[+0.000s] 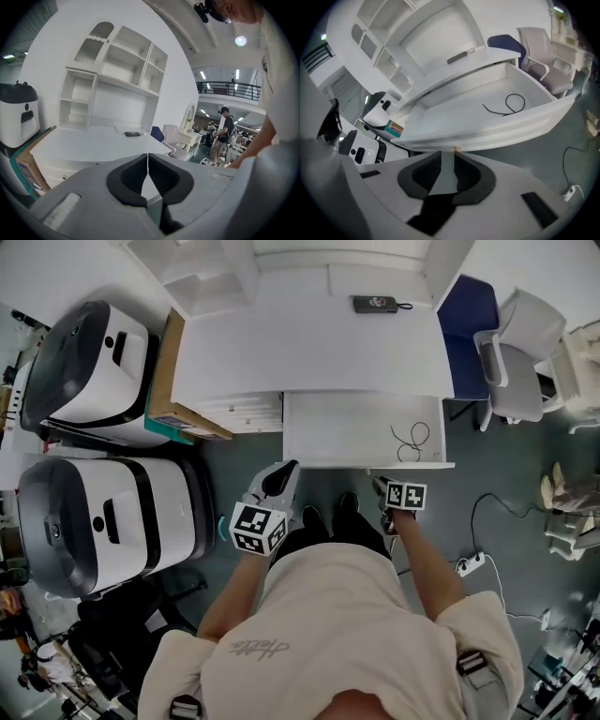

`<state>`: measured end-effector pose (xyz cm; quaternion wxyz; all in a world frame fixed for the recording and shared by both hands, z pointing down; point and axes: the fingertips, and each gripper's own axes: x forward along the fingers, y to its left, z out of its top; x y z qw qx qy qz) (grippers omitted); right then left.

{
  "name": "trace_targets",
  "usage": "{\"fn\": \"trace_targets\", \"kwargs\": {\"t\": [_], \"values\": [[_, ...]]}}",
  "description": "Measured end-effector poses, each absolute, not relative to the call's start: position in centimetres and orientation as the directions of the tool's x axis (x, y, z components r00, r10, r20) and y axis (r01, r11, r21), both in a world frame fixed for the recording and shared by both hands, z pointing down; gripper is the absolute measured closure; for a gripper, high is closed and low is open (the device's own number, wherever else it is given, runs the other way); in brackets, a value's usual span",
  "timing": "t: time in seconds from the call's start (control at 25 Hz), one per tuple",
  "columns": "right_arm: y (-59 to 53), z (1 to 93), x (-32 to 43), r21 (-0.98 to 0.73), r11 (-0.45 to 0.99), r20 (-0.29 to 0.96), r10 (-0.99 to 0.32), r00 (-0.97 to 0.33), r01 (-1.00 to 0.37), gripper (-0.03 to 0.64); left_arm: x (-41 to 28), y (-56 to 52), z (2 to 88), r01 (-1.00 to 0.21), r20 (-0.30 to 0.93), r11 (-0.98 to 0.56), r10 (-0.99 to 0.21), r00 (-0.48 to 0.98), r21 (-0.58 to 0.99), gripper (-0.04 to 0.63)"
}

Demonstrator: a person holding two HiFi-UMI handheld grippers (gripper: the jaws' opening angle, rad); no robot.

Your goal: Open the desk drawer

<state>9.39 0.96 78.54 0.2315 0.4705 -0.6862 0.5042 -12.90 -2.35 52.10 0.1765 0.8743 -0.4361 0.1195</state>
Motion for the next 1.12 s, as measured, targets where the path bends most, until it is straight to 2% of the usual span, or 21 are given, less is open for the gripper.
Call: {"fn": "trace_targets", "kwargs": {"t": [0.28,0.48,0.8,1.12], "values": [[1.3,68.8,9.5,-0.507,0.129,0.623,-0.629,-0.466,-0.852,0.532,-12.6,-1.9,50.9,-0.741,0.299,-0.637,-0.680,0.669,0.211,0.577],[0.9,61.3,9.7,-0.468,0.176,0.504,-0.752,-0.425,-0.866,0.598,-13.0,-2.2,50.6,-0.725,0.281,-0.665,-0.672,0.685,0.178,0.577],[-1.2,51.1,8.3,-0.382,0.338,0.321,-0.824,-0.466,-0.860,0.614,-14.5,-2.2,48.1,-0.768,0.253,-0.623,-0.726,0.639,0.149,0.577],[-1.9,44.6,7.4,-0.256,0.473,0.229,-0.818,-0.528,-0.843,0.615,-13.9,-2.4,44.4,-0.801,0.215,-0.582,-0.772,0.599,0.143,0.577]]}}
